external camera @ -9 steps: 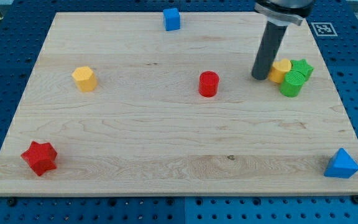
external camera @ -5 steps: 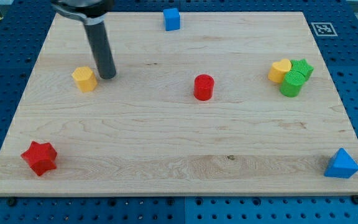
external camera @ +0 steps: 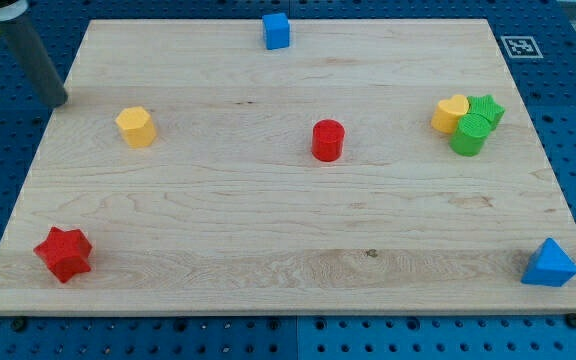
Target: Push the yellow hexagon to the center
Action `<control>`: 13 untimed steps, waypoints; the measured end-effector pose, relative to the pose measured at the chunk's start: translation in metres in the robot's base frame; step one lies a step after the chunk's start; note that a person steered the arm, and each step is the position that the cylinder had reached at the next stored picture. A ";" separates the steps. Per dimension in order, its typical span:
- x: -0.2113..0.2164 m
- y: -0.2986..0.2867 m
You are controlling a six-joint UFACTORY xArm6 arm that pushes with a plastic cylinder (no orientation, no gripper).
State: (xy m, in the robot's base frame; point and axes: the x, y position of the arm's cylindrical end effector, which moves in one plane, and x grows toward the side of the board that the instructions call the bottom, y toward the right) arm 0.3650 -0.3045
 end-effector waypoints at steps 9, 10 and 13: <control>0.047 0.094; 0.052 0.094; 0.052 0.130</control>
State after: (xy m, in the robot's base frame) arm 0.4174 -0.1742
